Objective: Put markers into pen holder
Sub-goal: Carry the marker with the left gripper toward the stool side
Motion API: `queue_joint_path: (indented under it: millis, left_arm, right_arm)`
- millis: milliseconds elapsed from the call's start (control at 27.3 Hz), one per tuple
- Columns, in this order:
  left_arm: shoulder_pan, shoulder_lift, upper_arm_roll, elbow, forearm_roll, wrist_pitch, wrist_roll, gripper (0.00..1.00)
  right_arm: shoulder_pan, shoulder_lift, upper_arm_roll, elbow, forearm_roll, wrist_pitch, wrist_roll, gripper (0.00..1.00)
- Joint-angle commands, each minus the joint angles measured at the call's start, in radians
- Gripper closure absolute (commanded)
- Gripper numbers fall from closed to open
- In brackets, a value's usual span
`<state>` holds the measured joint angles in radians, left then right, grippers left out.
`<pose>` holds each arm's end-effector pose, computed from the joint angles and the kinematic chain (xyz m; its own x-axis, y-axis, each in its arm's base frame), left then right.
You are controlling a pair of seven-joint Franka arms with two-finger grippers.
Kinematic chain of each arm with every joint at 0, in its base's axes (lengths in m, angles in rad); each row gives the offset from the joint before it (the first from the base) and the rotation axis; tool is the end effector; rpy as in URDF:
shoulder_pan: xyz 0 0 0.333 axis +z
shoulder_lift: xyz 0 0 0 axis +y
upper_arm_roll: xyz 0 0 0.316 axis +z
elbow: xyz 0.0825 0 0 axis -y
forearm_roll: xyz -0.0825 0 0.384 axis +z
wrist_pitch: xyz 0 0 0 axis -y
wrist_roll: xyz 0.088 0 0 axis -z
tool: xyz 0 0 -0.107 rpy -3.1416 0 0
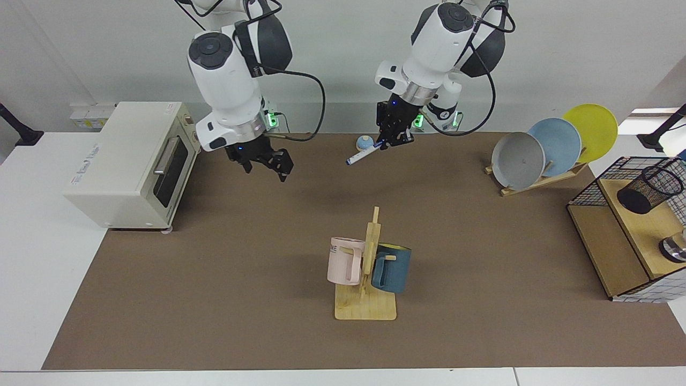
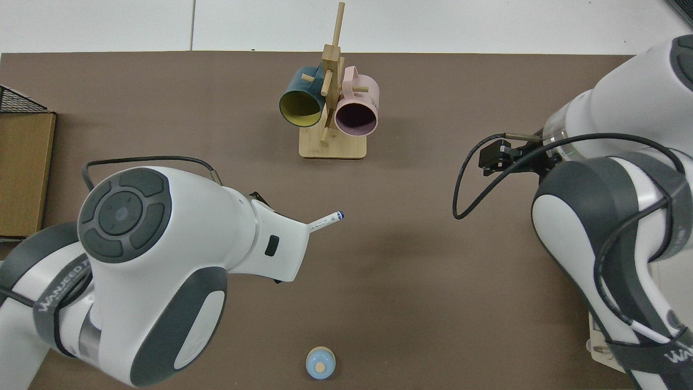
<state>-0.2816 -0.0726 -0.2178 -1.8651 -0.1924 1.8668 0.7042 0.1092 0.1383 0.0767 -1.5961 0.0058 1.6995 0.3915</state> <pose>0.4730 -0.2783 0.5502 0.4058 -0.8993 0.1627 -0.9139 -0.3968 0.0863 0.5917 0.1091 0.5437 0.9780 -0.2053 -0.0381 -0.2056 -0.9786 -0.0019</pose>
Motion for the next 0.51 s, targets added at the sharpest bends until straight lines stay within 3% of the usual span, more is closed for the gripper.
queue_joint_path:
  millis: [0,293,476]
  left_arm:
    - [0.038,-0.001,-0.005,0.003,0.117,-0.046,0.008,1.00]
    - [0.059,0.057,-0.005,0.139,0.327,-0.211,0.075,1.00]
    - [0.123,0.062,-0.005,0.145,0.471,-0.233,0.208,1.00]
  right_arm:
    - [-0.058,-0.016,0.017,0.004,-0.040,-0.021,-0.152,0.00]
    - [-0.131,-0.017,0.017,0.005,-0.040,-0.018,-0.218,0.00]
    - [-0.146,-0.020,0.015,0.004,-0.024,-0.024,-0.243,0.00]
